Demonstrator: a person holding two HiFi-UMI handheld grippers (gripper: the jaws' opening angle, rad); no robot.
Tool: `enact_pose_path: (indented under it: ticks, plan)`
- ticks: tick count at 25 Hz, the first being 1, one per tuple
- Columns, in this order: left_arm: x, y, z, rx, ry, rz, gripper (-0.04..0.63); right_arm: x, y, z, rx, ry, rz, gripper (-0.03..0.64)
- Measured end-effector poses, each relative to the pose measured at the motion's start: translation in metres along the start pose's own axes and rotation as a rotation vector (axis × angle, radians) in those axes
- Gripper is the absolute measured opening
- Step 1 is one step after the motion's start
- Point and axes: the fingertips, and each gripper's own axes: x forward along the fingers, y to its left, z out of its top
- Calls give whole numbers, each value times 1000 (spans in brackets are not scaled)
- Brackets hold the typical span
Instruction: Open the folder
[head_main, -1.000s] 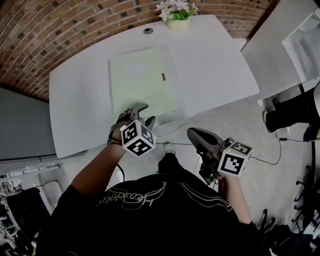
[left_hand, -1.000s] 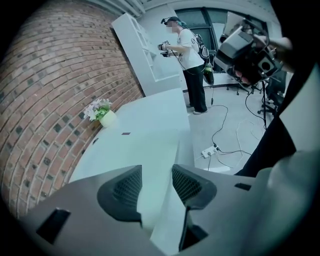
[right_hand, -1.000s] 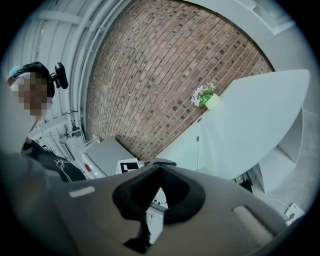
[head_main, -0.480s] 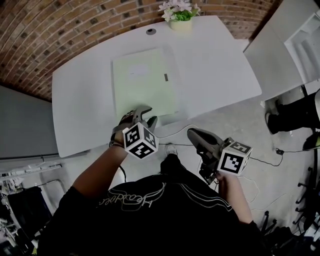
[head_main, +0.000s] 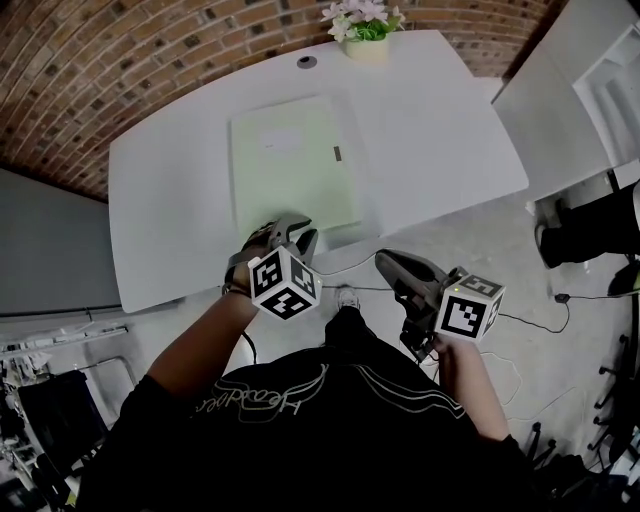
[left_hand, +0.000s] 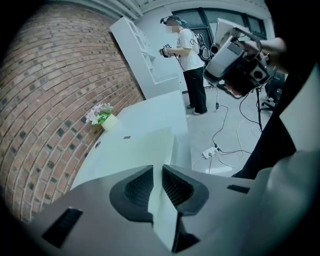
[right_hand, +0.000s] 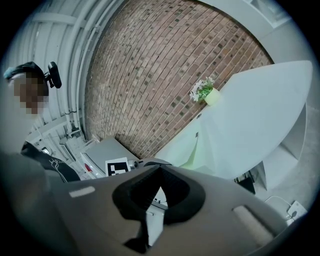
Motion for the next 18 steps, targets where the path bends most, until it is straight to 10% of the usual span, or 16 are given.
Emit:
enact_pose_path:
  ticks: [18]
  plan:
    - [-8, 3, 2, -113, -29, -55, 44, 59, -49, 25, -127, 88, -77, 3]
